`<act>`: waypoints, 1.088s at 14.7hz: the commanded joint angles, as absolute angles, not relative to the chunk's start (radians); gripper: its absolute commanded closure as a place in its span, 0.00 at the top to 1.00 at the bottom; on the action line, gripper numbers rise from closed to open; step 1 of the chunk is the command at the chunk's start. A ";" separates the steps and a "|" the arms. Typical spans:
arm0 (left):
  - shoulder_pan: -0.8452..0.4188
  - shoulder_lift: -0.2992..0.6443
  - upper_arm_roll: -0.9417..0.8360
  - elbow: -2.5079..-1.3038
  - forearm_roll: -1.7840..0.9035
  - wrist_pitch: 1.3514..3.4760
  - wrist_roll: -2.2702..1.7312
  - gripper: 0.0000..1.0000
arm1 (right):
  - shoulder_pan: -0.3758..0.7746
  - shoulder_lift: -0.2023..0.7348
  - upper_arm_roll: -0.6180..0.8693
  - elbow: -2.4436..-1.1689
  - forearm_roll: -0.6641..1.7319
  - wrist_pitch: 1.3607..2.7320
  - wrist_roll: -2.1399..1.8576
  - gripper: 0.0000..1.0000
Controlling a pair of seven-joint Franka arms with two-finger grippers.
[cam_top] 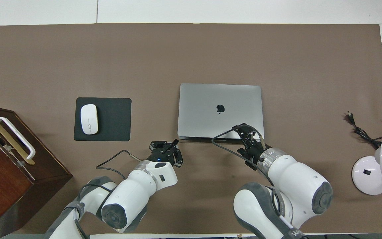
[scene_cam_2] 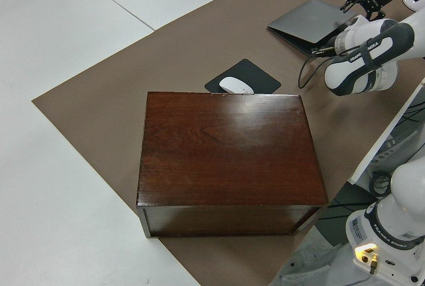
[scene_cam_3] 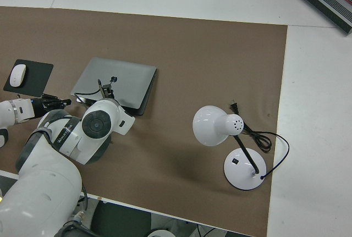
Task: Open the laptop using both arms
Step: 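Wedge the right gripper under the silver laptop lid's near edge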
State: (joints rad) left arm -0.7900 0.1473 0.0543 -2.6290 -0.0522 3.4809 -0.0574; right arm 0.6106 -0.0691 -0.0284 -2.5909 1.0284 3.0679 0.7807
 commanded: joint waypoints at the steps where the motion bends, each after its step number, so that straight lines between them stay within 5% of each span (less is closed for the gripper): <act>1: -0.810 0.187 0.074 -2.596 -0.051 3.505 -0.032 0.00 | 0.618 -0.035 -0.031 -2.559 1.060 3.094 0.750 1.00; 16: -0.799 0.255 0.074 -2.520 -0.052 3.505 -0.021 0.00 | 0.604 -0.005 -0.031 -2.513 1.063 3.094 0.736 1.00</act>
